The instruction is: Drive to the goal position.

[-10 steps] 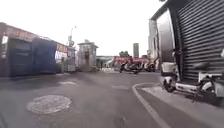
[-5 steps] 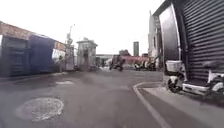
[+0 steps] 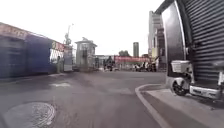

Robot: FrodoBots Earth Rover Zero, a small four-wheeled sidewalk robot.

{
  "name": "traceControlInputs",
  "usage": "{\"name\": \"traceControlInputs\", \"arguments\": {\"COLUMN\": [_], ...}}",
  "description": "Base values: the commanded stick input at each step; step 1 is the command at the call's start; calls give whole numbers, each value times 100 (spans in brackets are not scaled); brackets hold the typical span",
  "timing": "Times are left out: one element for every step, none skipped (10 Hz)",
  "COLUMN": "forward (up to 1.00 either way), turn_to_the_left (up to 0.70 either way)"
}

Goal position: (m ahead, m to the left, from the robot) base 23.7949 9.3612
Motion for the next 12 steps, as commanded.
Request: {"name": "traceControlInputs", "arguments": {"forward": [45, 45, 45, 45, 45, 45, 45, 45, 45, 45, 45, 45], "turn_to_the_left": [0, 0, 0, 0, 0, 0, 0, 0, 0, 0, 0, 0]}}
